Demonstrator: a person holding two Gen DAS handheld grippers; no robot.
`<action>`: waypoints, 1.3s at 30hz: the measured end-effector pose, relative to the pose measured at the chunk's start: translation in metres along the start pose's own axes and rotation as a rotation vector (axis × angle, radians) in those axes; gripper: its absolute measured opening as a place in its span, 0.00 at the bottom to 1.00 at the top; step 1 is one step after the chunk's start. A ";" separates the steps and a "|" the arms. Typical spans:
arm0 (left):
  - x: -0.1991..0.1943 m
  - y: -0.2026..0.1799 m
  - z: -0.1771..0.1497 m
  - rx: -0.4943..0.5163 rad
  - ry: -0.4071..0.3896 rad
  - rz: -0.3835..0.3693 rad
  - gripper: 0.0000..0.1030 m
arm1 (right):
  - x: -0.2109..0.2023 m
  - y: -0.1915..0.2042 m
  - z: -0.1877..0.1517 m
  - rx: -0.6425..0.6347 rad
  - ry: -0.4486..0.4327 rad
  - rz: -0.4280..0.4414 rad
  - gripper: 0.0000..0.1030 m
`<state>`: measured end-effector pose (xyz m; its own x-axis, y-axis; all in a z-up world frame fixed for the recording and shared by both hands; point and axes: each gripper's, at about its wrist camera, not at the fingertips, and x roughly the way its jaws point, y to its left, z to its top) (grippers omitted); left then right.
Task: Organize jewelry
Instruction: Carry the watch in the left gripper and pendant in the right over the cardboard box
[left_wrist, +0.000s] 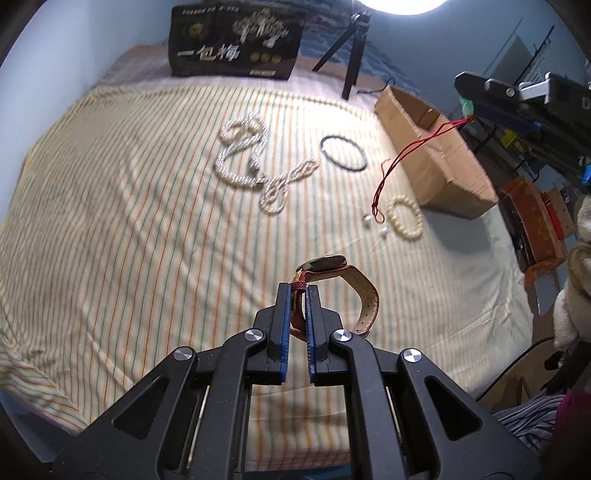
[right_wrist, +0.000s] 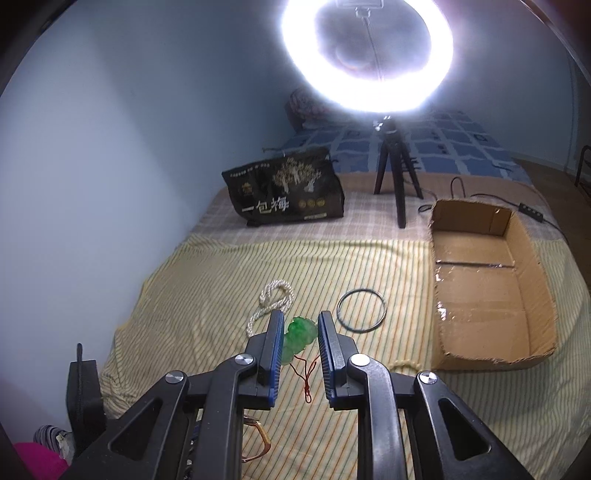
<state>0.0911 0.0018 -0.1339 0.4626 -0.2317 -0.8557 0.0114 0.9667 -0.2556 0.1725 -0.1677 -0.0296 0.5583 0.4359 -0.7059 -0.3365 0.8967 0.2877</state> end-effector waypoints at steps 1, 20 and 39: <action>-0.002 -0.003 0.002 0.004 -0.009 -0.006 0.05 | -0.003 -0.002 0.002 0.003 -0.008 -0.003 0.17; -0.011 -0.094 0.072 0.043 -0.110 -0.134 0.05 | -0.041 -0.085 0.037 0.055 -0.104 -0.139 0.17; 0.052 -0.161 0.121 0.078 -0.092 -0.164 0.05 | -0.009 -0.181 0.064 0.103 -0.074 -0.304 0.17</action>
<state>0.2204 -0.1532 -0.0828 0.5281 -0.3796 -0.7596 0.1608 0.9230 -0.3495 0.2766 -0.3286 -0.0341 0.6763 0.1482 -0.7216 -0.0695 0.9880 0.1378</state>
